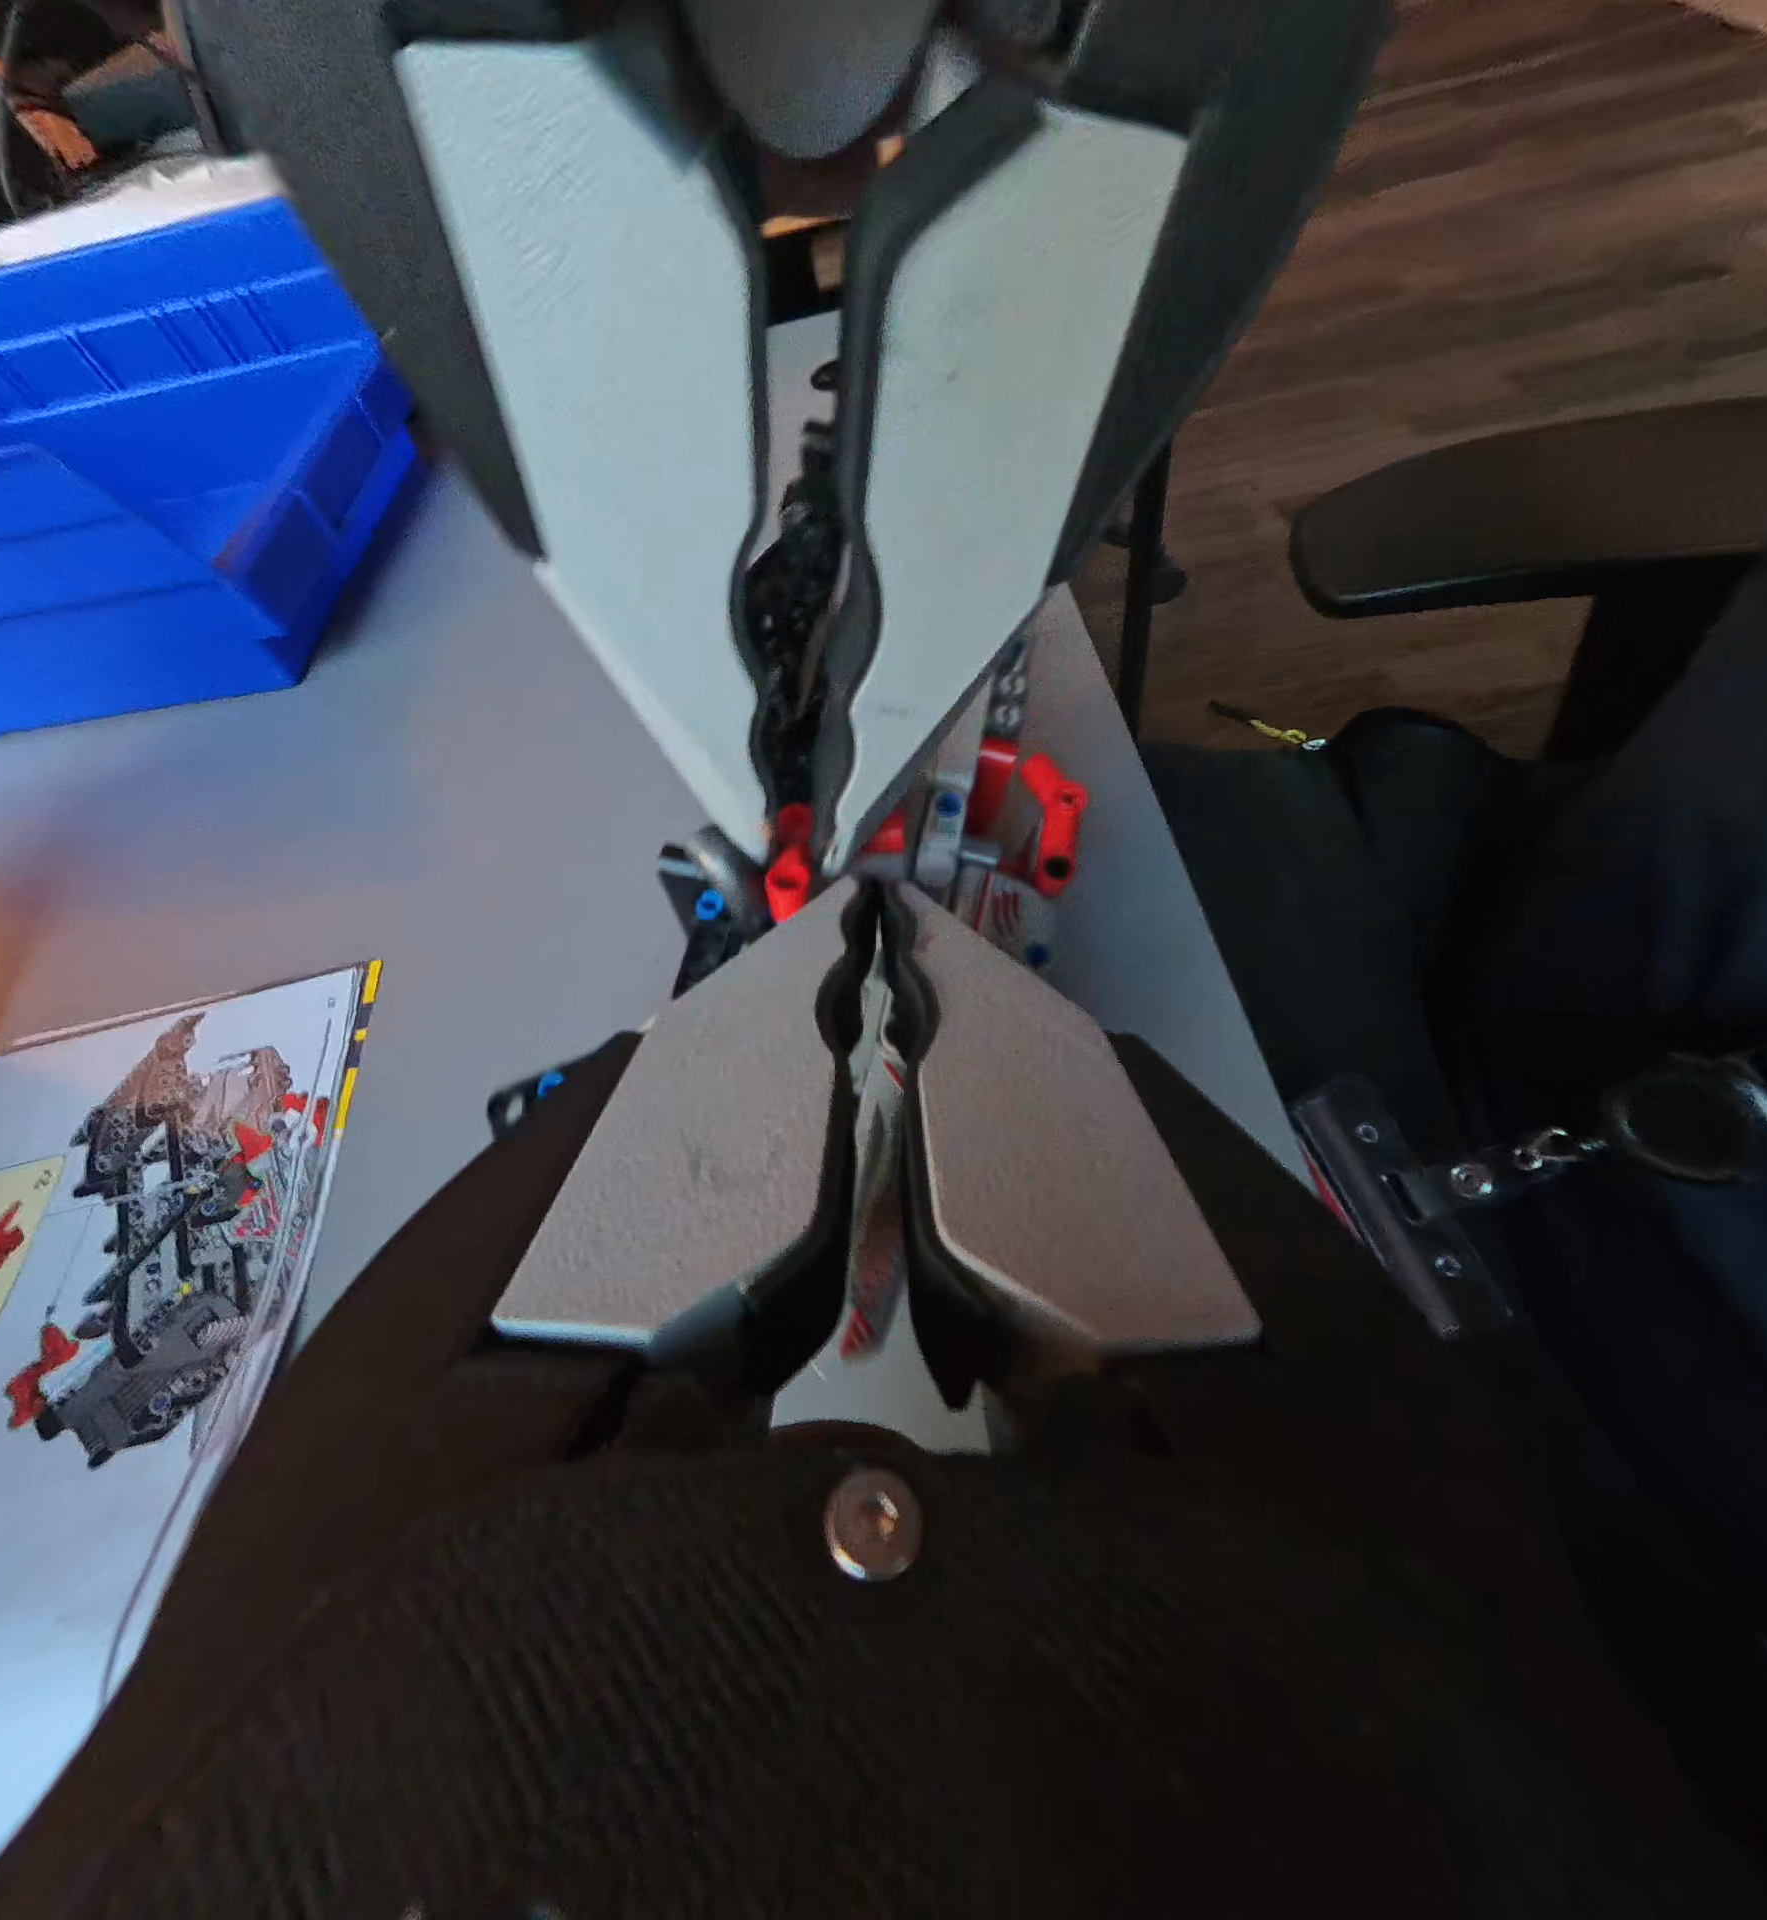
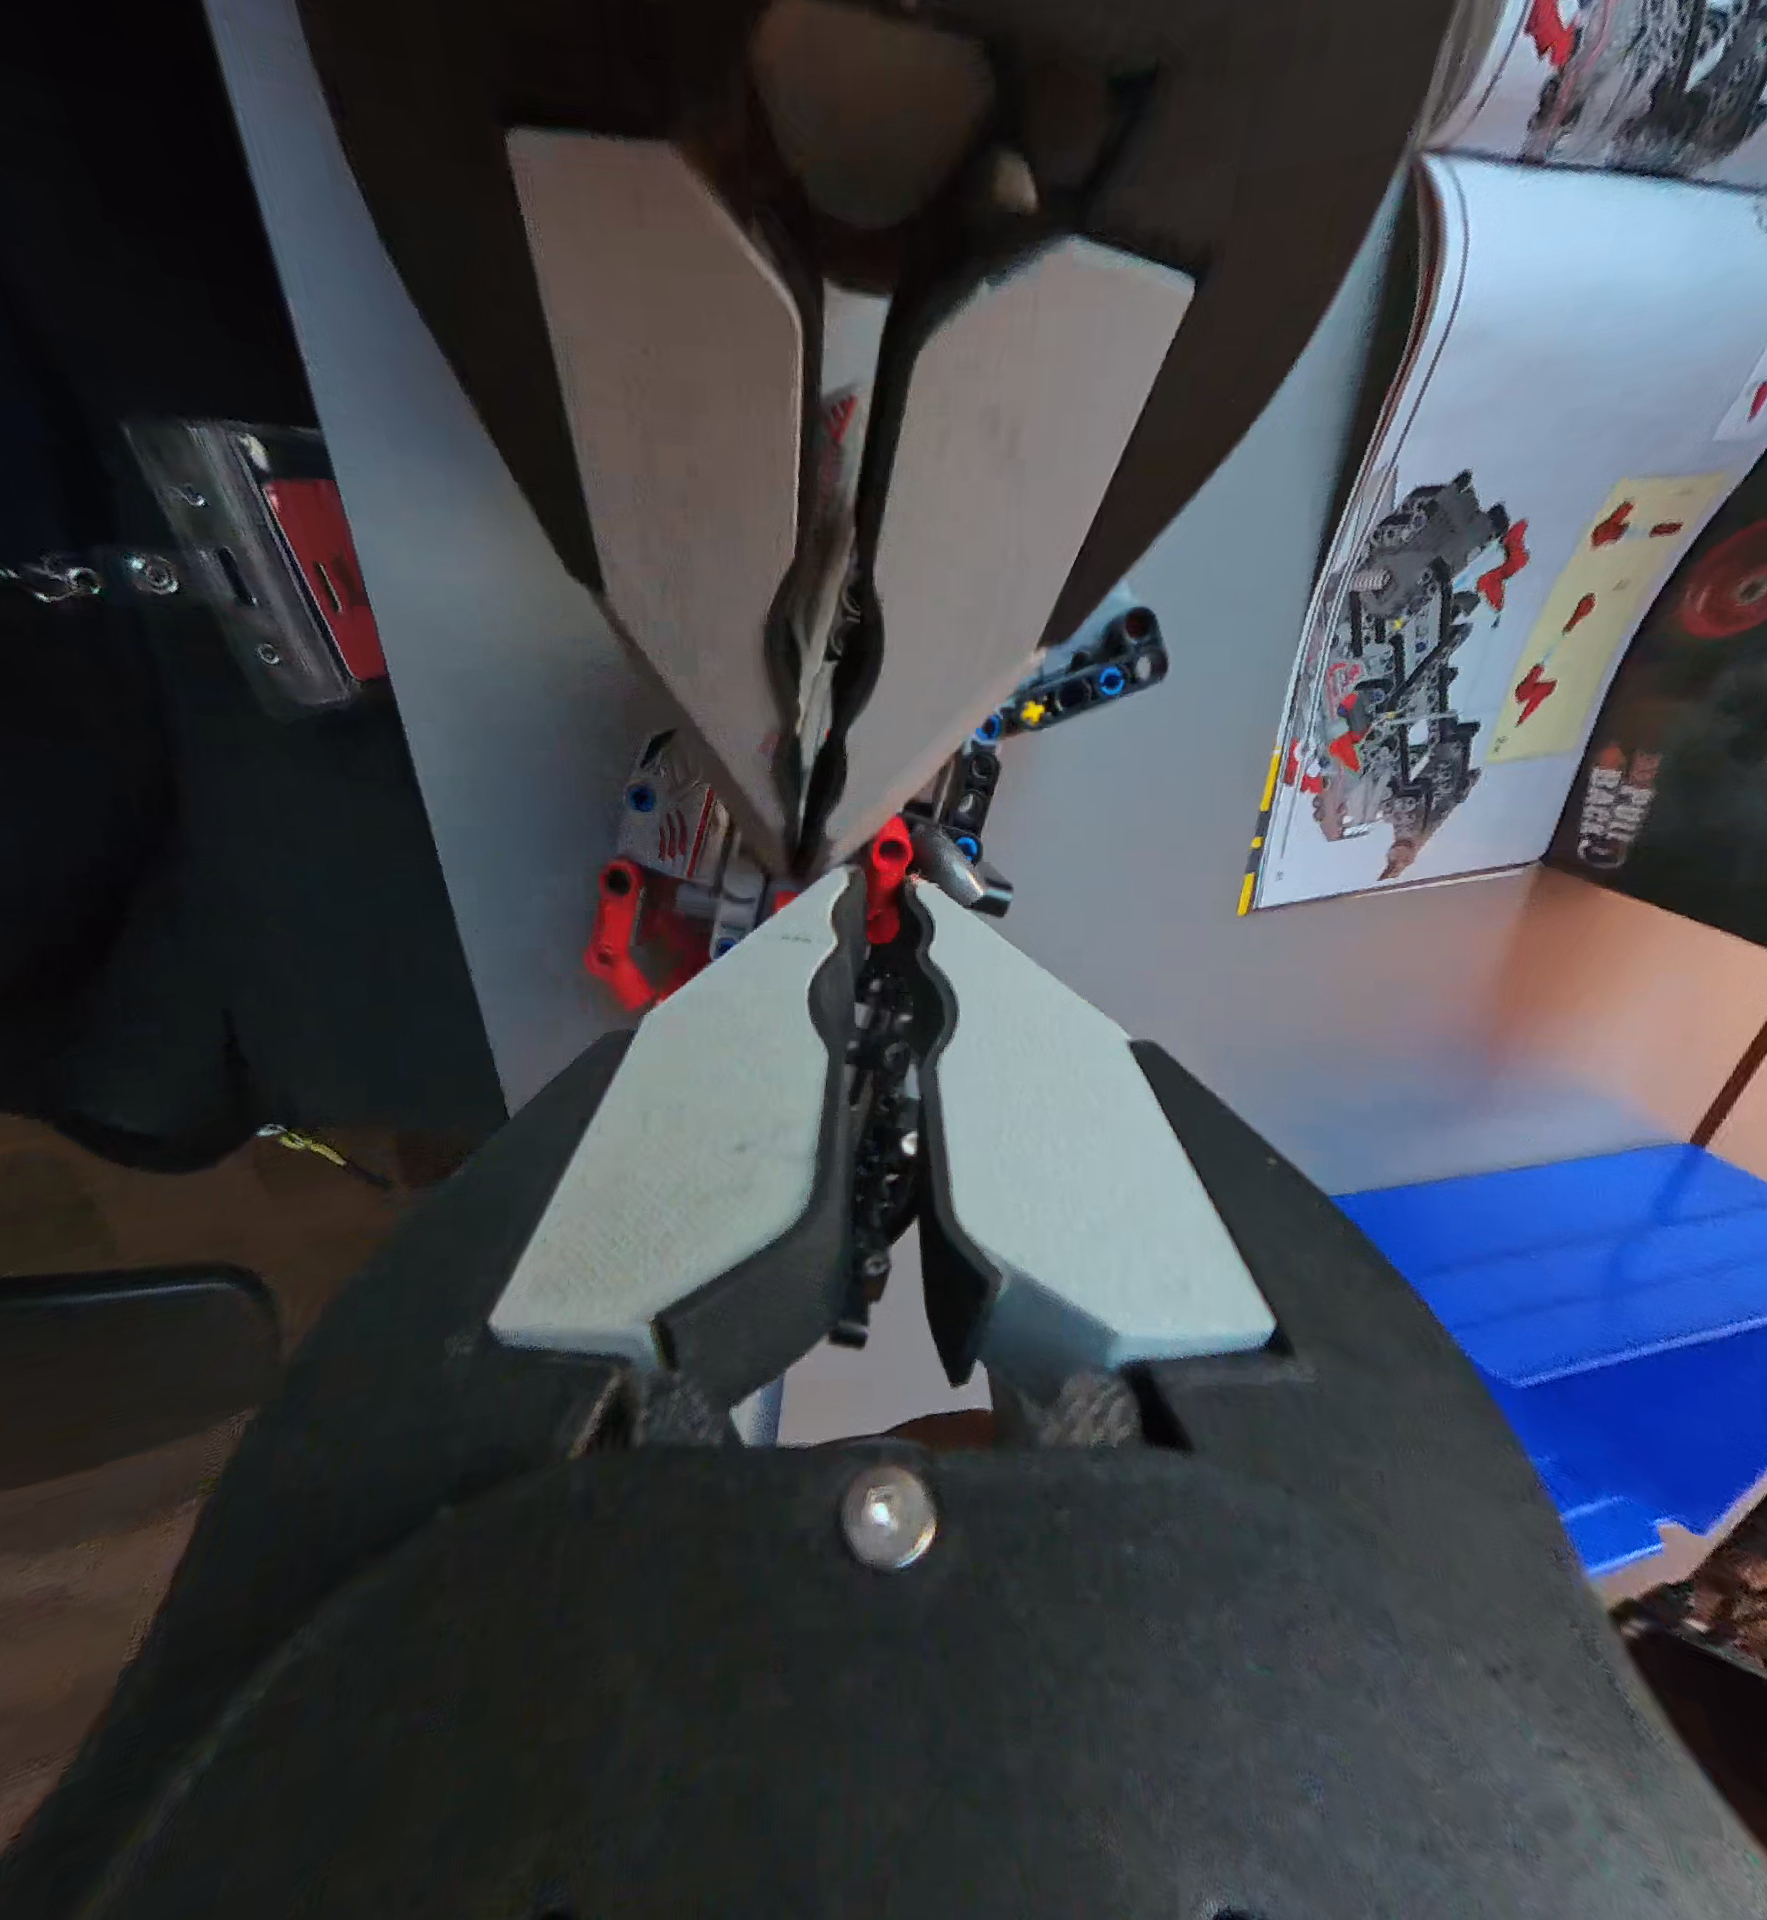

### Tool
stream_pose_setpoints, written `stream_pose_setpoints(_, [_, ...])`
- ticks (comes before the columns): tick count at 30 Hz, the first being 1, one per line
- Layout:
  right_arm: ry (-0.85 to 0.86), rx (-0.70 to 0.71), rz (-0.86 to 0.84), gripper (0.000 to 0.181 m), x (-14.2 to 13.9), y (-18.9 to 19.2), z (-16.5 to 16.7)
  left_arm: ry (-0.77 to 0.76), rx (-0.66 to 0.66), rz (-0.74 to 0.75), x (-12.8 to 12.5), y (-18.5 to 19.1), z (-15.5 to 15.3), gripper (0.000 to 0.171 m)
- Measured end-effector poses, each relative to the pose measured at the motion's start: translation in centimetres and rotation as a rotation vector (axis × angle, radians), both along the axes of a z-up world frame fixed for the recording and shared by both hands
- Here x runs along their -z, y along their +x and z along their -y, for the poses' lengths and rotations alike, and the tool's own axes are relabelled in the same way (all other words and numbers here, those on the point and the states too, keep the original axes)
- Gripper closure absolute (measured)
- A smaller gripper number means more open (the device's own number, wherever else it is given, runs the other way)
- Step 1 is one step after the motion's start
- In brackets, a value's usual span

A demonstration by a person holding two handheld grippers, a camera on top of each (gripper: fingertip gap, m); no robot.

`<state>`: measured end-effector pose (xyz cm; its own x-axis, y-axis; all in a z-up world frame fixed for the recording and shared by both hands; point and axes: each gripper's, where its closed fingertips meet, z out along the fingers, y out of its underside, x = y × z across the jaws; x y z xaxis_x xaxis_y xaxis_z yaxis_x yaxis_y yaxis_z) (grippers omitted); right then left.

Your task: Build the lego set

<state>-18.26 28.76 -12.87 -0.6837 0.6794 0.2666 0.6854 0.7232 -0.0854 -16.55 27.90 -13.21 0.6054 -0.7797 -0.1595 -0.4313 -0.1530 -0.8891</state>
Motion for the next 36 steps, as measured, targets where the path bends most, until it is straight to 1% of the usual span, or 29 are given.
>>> stream_pose_setpoints(2, [-0.016,-0.002,-0.004,0.179,0.0,-0.1,0.1,0.016,0.012,-0.049,0.1,0.1,0.1,0.171])
stream_pose_setpoints(4, [-0.054,0.028,0.004,0.179,0.1,0.3,-0.1,-0.006,0.043,-0.077,0.3,-0.4,0.8,0.171])
stream_pose_setpoints(6, [-0.071,0.030,-0.024,0.179,0.1,0.3,-0.3,-0.004,0.022,-0.038,-0.3,-1.5,0.8,0.171])
stream_pose_setpoints(7, [-0.072,0.029,-0.042,0.179,0.1,0.3,-0.4,-0.010,0.004,0.004,-0.8,-2.1,0.6,0.167])
stream_pose_setpoints(9, [-0.067,0.016,-0.064,0.179,0.1,0.3,-0.4,-0.057,-0.033,0.040,-0.9,-3.0,-0.1,0.144])
stream_pose_setpoints(10, [-0.061,0.013,-0.068,0.179,0.1,0.3,-0.5,-0.084,-0.052,0.011,-0.5,-3.4,-0.6,0.135])
stream_pose_setpoints(11, [-0.055,0.011,-0.068,0.179,0.1,0.3,-0.5,-0.099,-0.058,-0.029,0.1,-3.5,-1.1,0.131])
stream_pose_setpoints(14, [-0.027,0.002,-0.076,0.179,0.0,0.3,-0.5,-0.163,0.017,-0.051,0.2,-2.5,-1.2,0.150])
stream_pose_setpoints(15, [-0.016,-0.006,-0.085,0.179,0.0,0.3,-0.5,-0.167,0.032,-0.064,0.2,-2.2,-1.3,0.152])
stream_pose_setpoints(18, [0.004,-0.018,-0.108,0.179,0.0,0.4,-0.7,-0.180,0.048,-0.088,0.2,-1.8,-1.7,0.151])
stream_pose_setpoints(23, [-0.006,-0.021,-0.156,0.179,-0.4,0.4,-0.7,-0.186,0.045,-0.064,0.2,-1.6,-1.9,0.152])
stream_pose_setpoints(30, [-0.004,-0.029,-0.167,0.179,-0.1,0.5,-0.8,-0.188,0.030,-0.052,0.2,-1.5,-2.0,0.153])
stream_pose_setpoints(34, [0.006,-0.015,-0.175,0.179,0.0,0.7,-1.1,-0.172,0.007,-0.060,0.0,-1.6,-1.3,0.151])
stream_pose_setpoints(36, [0.004,-0.011,-0.188,0.179,0.0,0.7,-1.0,-0.142,-0.004,-0.033,-0.8,-1.3,-0.9,0.152])
